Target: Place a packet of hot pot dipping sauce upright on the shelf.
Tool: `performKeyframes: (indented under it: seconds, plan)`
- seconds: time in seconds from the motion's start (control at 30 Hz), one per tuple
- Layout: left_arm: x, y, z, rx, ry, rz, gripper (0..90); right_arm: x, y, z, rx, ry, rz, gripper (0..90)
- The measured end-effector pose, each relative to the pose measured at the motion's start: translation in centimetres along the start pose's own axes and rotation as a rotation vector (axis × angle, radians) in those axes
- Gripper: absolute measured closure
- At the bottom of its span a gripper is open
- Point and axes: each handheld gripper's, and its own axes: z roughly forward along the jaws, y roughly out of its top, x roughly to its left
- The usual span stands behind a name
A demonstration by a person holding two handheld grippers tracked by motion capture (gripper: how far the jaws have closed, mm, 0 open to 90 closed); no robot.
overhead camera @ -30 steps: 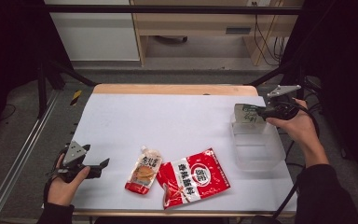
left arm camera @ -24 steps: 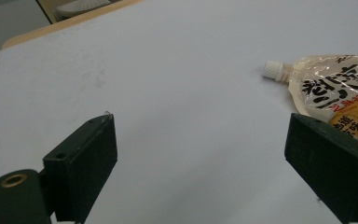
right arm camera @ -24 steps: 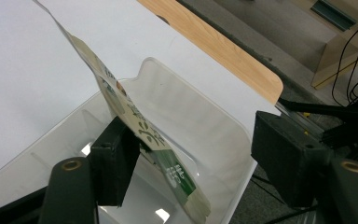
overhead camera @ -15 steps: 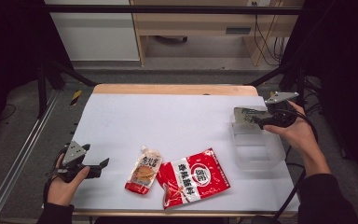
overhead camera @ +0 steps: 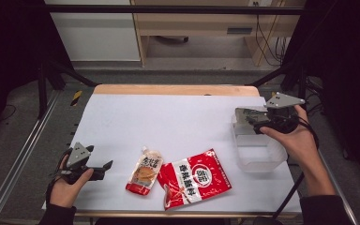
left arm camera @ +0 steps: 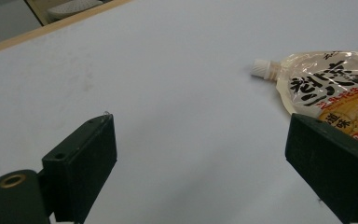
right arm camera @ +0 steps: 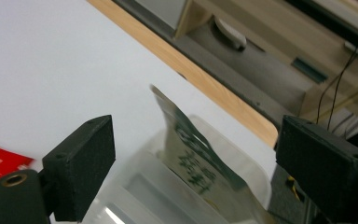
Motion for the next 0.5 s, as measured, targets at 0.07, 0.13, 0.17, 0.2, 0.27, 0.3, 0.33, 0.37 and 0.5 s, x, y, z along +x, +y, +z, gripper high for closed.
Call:
performKeyframes:
  seconds: [0.07,0.13,0.17,0.2,0.27,0.3,0.33,0.37,0.5]
  plan:
    - [-0.1,0.0,0.0,0.002,-0.005,0.0,8.7,1.3,0.7,-0.5,-0.017,0.012,-0.016,10.7]
    - [-0.2,0.1,0.0,0.0,-0.008,-0.002,8.4,2.7,1.5,-0.8,-0.042,0.025,-0.037,10.8]
    - [-0.3,0.1,0.0,0.002,-0.011,-0.003,8.4,3.4,1.8,-0.9,-0.047,0.028,-0.044,11.2]
    - [-0.4,0.1,0.1,0.003,-0.016,-0.003,8.3,4.1,2.2,-1.0,-0.046,0.031,-0.053,11.5]
    - [-0.6,0.2,0.1,0.003,-0.025,-0.002,8.1,5.4,2.8,-1.1,-0.055,0.045,-0.061,12.4]
    - [-0.7,0.2,0.1,0.003,-0.027,0.0,7.9,6.0,3.1,-1.1,-0.06,0.05,-0.059,12.6]
    - [-0.8,0.3,0.1,0.004,-0.031,0.003,7.7,6.6,3.4,-1.0,-0.066,0.054,-0.064,12.6]
    - [-0.9,0.3,0.1,0.003,-0.032,0.005,7.4,7.2,3.6,-0.9,-0.076,0.062,-0.064,13.0]
    - [-1.2,0.3,0.2,0.003,-0.04,0.013,7.1,9.5,4.4,-0.1,-0.076,0.097,-0.059,15.7]
